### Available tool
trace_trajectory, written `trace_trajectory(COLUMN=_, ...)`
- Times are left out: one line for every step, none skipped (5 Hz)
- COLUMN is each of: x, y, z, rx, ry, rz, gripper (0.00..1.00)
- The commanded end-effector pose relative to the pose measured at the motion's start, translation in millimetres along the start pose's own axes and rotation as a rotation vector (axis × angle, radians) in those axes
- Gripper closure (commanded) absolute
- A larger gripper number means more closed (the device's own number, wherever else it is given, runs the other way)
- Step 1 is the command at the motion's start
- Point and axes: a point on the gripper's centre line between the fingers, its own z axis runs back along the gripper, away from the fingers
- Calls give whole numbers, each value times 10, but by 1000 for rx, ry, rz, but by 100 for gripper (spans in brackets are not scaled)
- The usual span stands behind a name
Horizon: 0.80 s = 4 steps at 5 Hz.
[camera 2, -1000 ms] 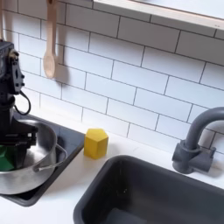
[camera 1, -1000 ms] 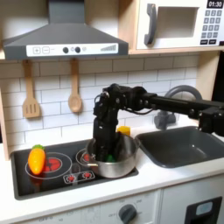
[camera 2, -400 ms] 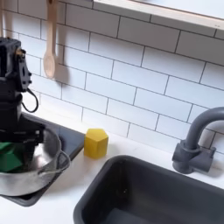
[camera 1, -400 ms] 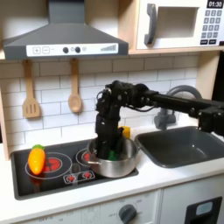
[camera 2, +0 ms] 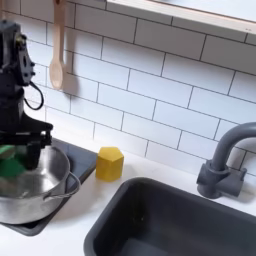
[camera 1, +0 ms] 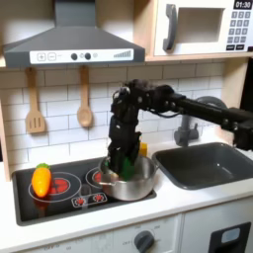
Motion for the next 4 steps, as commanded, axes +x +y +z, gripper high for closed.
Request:
trace_trajectory(x=89, y=36, z=198, rx=-7, ry=-44, rz=40, gripper=100)
trace_trajectory(x=135, y=110, z=294, rx=8, ry=-76, rz=78, gripper=100)
trace_trajectory(x=190, y=156, z=313, rx=26, ry=-98, rz=101, gripper=100)
trace_trajectory(x=240, y=217, z=347, rx=45, ry=-115, rz=114, gripper=100)
